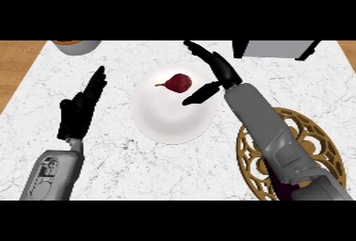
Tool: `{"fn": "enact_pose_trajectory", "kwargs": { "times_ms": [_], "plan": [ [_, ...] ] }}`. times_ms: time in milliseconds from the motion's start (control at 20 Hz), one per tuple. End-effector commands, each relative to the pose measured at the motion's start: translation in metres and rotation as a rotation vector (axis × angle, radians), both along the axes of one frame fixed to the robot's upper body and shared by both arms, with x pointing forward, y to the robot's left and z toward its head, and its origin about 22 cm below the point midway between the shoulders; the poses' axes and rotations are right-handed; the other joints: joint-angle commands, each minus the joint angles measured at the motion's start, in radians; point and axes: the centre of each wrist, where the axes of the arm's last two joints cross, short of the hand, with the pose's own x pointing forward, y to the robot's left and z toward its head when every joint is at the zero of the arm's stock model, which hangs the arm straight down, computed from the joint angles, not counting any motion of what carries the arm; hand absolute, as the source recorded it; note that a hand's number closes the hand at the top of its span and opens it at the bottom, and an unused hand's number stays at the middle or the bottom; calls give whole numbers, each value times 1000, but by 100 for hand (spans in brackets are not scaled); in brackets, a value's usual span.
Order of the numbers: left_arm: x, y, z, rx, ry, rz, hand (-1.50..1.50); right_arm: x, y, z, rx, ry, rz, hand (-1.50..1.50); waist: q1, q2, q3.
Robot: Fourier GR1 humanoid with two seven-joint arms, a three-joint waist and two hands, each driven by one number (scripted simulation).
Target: Pick the pear from the placemat and place it in the plate
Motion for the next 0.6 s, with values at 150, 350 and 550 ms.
{"fn": "enact_pose_trajectory", "kwargs": {
  "times_ms": [150, 350, 550],
  "plan": [
    [6, -1, 5, 2, -13, 3, 0, 18, -88, 19, 114, 24, -112, -150, 5, 10, 1],
    [-7, 7, 2, -5, -26, -13, 0, 20, -127, 30, 88, 32, -119, -150, 14, 8, 1],
    [3, -5, 3, -13, -14, 4, 0, 13, -165, 29, 81, 24, -97, -150, 16, 14, 2]
  ]
}}
